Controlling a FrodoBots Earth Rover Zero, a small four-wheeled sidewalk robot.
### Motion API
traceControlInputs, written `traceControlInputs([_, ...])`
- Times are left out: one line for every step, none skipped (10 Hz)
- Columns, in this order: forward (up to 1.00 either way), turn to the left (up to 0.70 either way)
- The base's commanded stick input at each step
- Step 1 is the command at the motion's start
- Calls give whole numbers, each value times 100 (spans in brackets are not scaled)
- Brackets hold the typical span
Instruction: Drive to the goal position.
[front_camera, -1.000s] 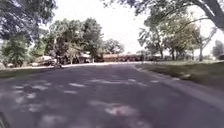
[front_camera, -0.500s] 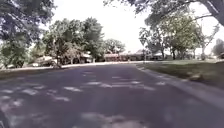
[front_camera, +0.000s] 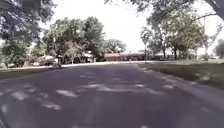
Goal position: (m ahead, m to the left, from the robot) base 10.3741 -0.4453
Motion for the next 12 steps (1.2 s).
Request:
traceControlInputs([69,0])
traceControlInputs([69,-7])
traceControlInputs([69,-33])
traceControlInputs([69,-10])
traceControlInputs([69,0])
traceControlInputs([69,3])
traceControlInputs([69,3])
traceControlInputs([69,3])
traceControlInputs([69,3])
traceControlInputs([69,3])
traceControlInputs([69,3])
traceControlInputs([69,3])
